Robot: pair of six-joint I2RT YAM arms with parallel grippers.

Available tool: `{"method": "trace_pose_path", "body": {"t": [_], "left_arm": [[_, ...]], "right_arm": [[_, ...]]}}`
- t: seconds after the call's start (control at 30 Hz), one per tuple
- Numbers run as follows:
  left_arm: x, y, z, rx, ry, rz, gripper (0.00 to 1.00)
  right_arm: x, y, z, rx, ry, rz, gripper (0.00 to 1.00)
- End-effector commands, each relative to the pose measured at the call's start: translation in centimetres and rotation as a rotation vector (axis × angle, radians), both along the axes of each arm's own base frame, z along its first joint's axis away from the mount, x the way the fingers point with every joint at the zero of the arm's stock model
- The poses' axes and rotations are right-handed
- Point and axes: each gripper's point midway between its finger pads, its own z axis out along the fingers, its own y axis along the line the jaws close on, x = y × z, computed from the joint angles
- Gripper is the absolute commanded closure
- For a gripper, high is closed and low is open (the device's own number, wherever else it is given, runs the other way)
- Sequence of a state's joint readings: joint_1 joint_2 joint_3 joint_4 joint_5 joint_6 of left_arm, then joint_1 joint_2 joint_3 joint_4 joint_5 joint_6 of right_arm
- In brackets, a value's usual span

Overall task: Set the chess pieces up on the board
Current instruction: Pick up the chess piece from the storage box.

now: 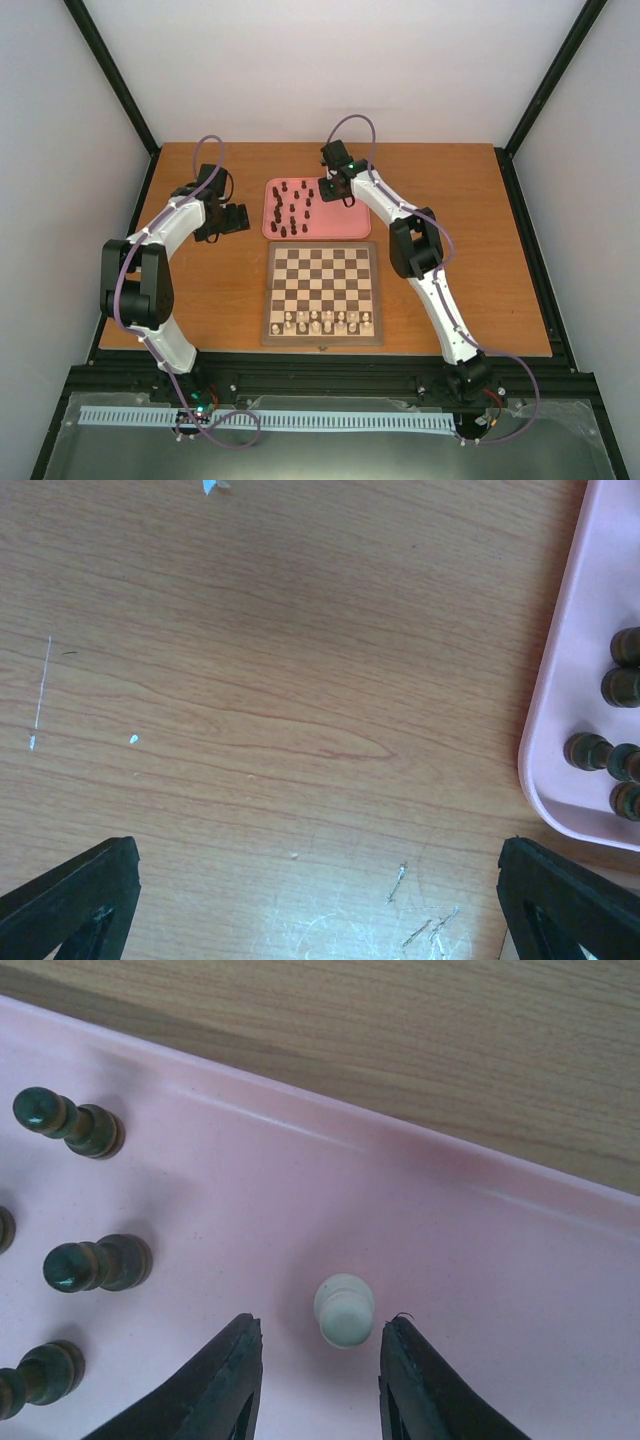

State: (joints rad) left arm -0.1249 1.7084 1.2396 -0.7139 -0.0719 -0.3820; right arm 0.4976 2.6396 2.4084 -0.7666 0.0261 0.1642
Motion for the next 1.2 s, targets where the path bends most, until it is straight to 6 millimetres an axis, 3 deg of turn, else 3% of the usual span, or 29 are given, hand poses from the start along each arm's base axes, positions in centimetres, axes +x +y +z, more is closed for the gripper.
{"method": "trace_pose_path", "body": {"t": [0.0, 0.43, 0.9, 1.03, 1.17], "left_arm": [[0.7, -0.1, 0.8, 0.005, -0.018, -0.004, 0.00], [0.7, -0.2, 0.6, 0.003, -0.016, -0.006, 0.00], [0.8, -0.3, 0.5, -0.002, -0.012, -0.007, 0.00], [0.6, -0.2, 0.4, 0.004, -0.010, -0.007, 0.00], [0.6, -0.1, 0.4, 0.005, -0.010, -0.006, 0.00]], "right_arm": [[0.9, -0.8, -0.4, -0.014, -0.016, -0.019, 0.67], [1.4, -0.6, 0.2, 0.004, -0.037, -0.018, 0.70], [1.4, -1.0, 0.6, -0.014, -0.041, -0.026, 0.92], [1.0, -1.0, 2.3, -0.009, -0.062, -0.016, 0.94], [0.2, -0.7, 6.0, 0.019, -0.121, 0.015, 0.94]]}}
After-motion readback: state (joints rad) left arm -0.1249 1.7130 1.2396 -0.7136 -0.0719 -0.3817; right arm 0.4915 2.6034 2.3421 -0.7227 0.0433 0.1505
